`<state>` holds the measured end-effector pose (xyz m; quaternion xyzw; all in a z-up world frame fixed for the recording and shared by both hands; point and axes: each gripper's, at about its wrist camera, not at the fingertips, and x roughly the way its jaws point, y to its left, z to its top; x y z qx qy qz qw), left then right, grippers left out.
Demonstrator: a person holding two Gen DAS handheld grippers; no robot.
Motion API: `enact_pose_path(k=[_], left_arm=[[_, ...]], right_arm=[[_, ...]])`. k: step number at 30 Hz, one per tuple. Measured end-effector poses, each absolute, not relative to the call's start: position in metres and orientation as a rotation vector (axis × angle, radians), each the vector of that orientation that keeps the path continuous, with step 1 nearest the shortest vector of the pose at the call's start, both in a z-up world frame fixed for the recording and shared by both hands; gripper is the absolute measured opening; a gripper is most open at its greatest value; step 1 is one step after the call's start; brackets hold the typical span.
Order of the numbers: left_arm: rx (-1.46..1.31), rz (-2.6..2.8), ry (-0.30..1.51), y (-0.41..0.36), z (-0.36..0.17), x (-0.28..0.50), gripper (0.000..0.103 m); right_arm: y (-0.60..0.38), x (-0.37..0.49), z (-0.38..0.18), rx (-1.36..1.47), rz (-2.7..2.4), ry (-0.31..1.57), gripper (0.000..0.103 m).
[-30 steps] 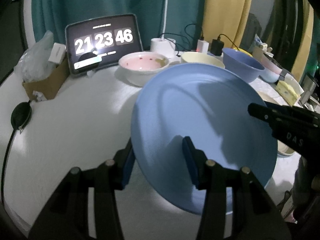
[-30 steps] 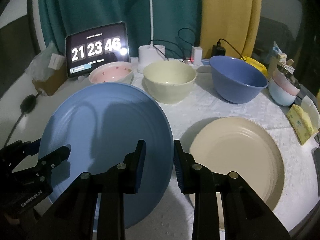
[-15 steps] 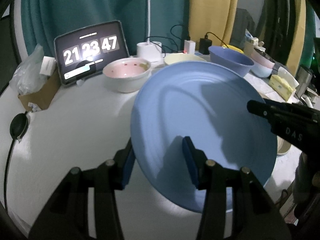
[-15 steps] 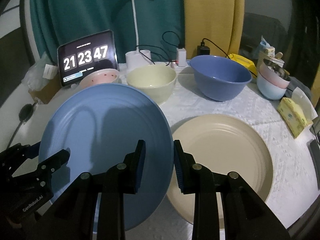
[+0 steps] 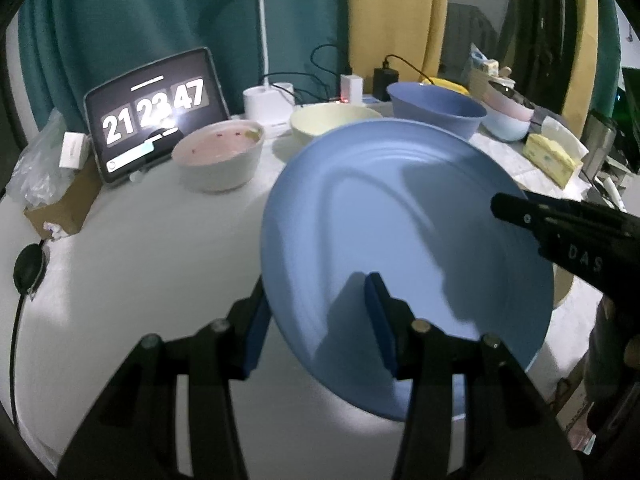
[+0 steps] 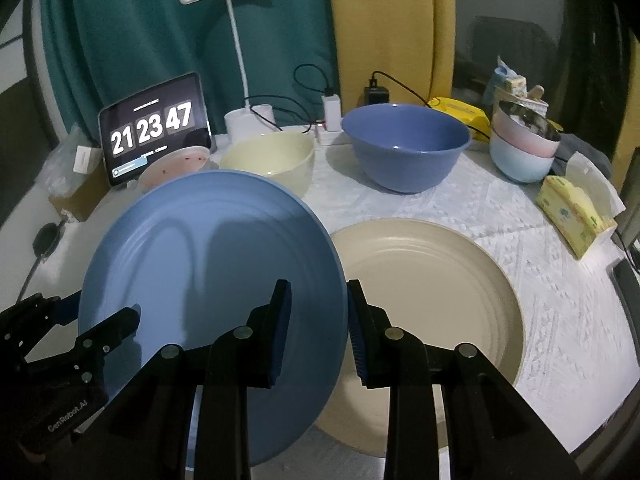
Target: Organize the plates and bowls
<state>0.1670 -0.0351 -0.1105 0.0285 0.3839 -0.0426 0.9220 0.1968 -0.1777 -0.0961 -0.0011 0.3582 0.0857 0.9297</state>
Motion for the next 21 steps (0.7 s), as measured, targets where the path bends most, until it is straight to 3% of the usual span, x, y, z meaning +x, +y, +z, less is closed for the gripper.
enact_pose_path(k=[21], left_arm=[[0.135, -0.143, 0.824, -0.097, -0.117, 0.184, 0.047]], right_arm=[[-0.239, 0.206, -0.108, 0.076, 0.125, 0.750, 0.030]])
